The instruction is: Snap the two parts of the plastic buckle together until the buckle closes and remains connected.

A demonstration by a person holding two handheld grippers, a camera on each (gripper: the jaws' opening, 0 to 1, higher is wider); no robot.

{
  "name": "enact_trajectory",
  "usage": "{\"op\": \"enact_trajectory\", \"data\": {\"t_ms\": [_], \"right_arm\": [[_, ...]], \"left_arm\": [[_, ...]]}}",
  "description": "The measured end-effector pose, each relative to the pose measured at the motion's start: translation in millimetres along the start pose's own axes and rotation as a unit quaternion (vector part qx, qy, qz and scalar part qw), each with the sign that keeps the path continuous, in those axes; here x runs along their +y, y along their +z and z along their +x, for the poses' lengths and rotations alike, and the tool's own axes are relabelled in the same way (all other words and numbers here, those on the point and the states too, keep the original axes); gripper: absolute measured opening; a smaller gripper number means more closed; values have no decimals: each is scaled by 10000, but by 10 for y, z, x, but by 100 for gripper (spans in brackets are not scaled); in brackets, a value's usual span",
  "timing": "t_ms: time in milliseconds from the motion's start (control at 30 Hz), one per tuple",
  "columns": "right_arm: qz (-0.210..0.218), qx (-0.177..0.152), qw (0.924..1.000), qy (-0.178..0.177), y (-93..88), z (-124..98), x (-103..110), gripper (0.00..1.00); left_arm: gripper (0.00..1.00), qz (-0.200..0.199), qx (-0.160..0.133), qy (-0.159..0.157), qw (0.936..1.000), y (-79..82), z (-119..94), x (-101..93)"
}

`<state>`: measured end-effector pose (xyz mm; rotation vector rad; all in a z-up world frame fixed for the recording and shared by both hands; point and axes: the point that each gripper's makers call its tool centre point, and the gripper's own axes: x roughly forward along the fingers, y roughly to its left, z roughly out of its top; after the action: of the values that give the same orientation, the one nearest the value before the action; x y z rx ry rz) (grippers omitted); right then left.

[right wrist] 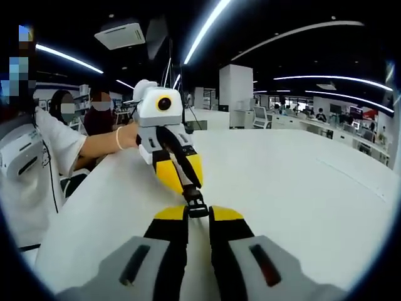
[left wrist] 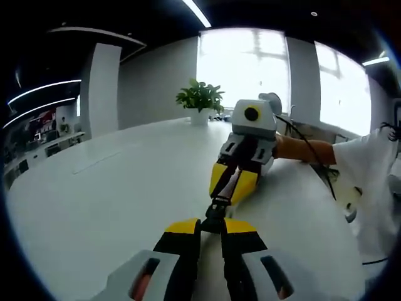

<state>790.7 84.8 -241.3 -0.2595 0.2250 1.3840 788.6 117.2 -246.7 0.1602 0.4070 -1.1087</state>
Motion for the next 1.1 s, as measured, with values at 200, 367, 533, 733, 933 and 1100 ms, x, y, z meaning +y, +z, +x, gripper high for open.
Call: {"op": "enact_trajectory", "data": {"t_ms": [200, 367, 533, 733, 933, 1100], "right_arm": [[-51, 67, 9999, 106, -21, 0, 26, 13], [-131, 243, 9991, 328, -92, 17, 114, 13], [-290, 385, 9978, 460, -134, 21, 176, 13], [-411, 409, 9967, 562, -144, -9, 210, 13], [-501, 417, 9940, 874, -148, -8, 262, 12], [-458, 418, 9936, 944, -147, 19, 257, 12]], "left_arm": [[12, 47, 65, -80, 9999, -31, -3, -25], [12, 163, 232, -209, 9994, -89, 9, -90], [12, 258, 390, -353, 9983, -144, 25, -136], [12, 231, 398, -488, 9978, -152, 40, -159], [12, 177, 387, -699, 9966, -149, 58, -220], [12, 296, 460, -643, 9964, -156, 77, -220]]}}
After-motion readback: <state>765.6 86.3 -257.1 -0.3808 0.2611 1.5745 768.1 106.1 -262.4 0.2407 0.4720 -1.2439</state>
